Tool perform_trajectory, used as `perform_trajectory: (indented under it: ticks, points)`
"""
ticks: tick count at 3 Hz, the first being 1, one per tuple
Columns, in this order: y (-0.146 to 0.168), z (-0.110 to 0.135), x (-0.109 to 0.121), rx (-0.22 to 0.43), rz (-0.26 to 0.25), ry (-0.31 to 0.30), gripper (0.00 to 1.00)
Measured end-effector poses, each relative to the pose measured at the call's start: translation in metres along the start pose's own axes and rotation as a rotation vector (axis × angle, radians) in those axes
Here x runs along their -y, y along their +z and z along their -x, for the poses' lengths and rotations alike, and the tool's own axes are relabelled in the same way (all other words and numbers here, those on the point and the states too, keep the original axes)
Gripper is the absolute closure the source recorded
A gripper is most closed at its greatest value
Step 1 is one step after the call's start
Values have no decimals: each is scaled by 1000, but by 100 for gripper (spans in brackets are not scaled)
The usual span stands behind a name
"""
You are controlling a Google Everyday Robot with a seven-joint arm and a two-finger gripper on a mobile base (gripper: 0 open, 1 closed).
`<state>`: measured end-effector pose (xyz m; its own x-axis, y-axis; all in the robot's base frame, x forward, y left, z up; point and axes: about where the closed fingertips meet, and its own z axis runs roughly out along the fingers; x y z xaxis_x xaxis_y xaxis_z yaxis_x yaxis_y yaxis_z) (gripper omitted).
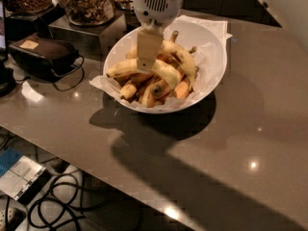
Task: Pick banana from white bowl
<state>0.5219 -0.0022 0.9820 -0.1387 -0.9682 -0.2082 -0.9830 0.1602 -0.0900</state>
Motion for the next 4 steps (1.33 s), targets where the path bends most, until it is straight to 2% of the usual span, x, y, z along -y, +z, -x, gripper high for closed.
perform_trajectory:
  ticks: [1, 4]
  points:
    - [7, 1, 6, -4, 12, 28, 42]
    - [25, 3, 22, -27, 34, 74, 41]
